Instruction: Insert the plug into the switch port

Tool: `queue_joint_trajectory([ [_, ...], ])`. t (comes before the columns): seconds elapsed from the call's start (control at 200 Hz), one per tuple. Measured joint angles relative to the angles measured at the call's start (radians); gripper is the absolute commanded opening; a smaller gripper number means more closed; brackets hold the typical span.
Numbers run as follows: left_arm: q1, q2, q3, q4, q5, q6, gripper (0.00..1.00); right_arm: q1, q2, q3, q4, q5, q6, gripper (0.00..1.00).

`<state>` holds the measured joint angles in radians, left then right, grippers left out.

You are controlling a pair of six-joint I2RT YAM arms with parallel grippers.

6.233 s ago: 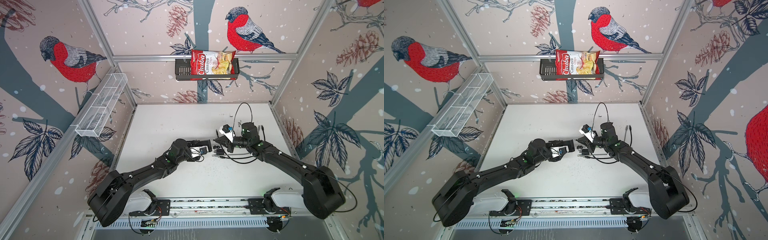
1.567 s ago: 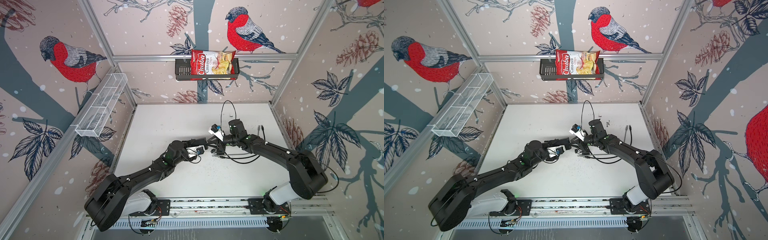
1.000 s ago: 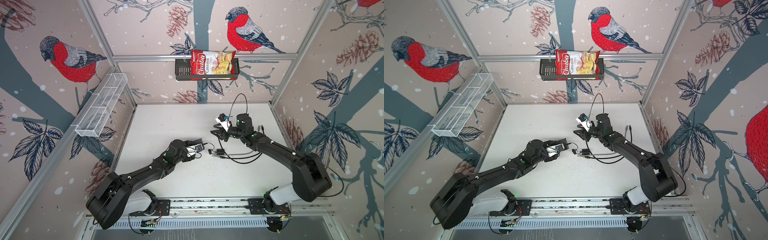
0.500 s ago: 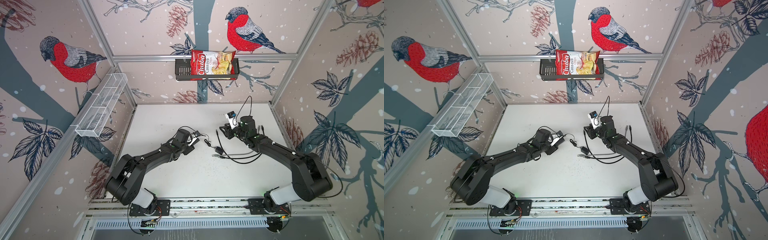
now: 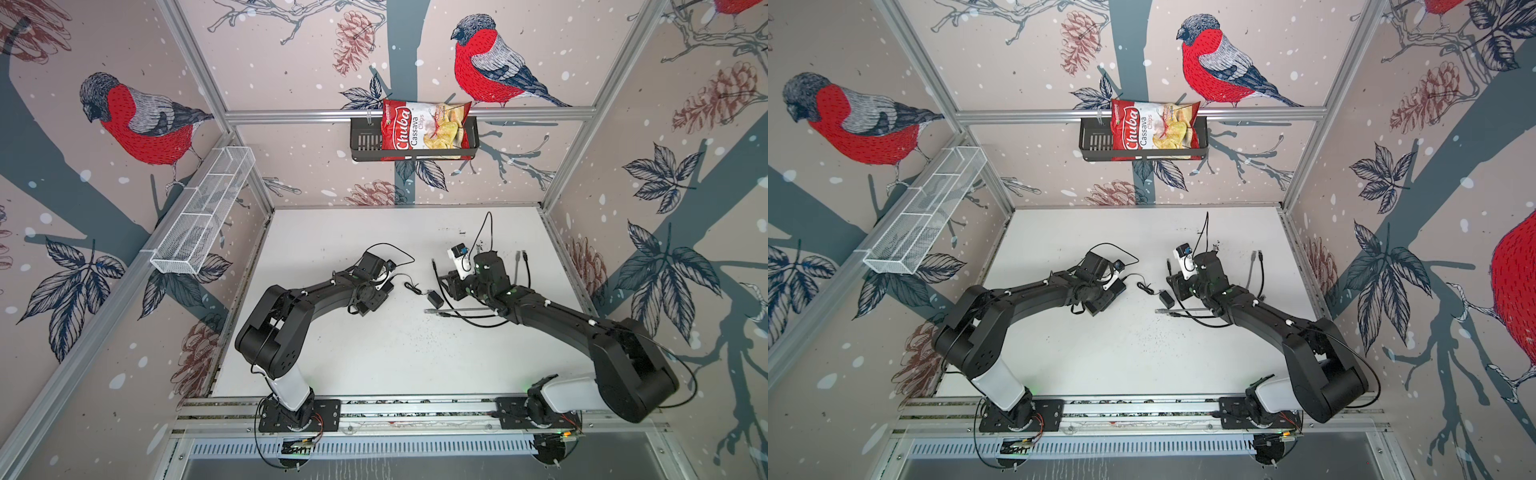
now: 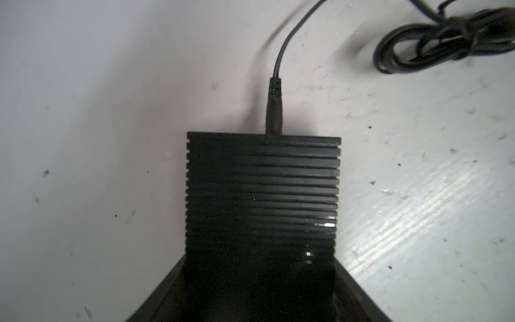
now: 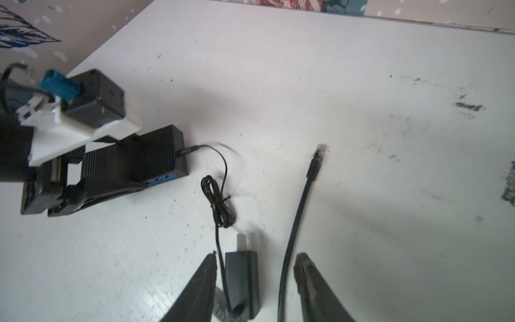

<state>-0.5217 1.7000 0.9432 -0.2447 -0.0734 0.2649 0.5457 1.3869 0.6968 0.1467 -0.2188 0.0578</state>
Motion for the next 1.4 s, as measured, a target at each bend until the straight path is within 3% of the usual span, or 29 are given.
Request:
queue_joint_trajectory([
  [0.355, 0.023, 0.047, 0.034, 0.002, 0.053, -0.050, 0.00, 0.043, 0.002, -0.042, -0.031, 0.010, 0.019, 0.48],
  [0.77, 0.028, 0.068, 0.045, 0.025, 0.080, -0.075, 0.15, 0.076, 0.130, -0.036, -0.025, 0.025, 0.027, 0.40],
  [1.021, 0.028, 0.073, 0.051, 0.025, 0.080, -0.083, 0.20, 0.082, 0.216, 0.024, -0.003, 0.031, 0.046, 0.30],
  [1.181, 0.028, 0.076, 0.053, 0.029, 0.080, -0.093, 0.24, 0.082, 0.280, 0.082, 0.045, 0.039, 0.049, 0.17],
  [1.311, 0.028, 0.077, 0.054, 0.031, 0.080, -0.103, 0.27, 0.082, 0.344, 0.143, 0.077, 0.054, 0.049, 0.15],
  [1.401, 0.029, 0.079, 0.054, 0.032, 0.080, -0.107, 0.36, 0.079, 0.398, 0.199, 0.087, 0.064, 0.049, 0.15],
])
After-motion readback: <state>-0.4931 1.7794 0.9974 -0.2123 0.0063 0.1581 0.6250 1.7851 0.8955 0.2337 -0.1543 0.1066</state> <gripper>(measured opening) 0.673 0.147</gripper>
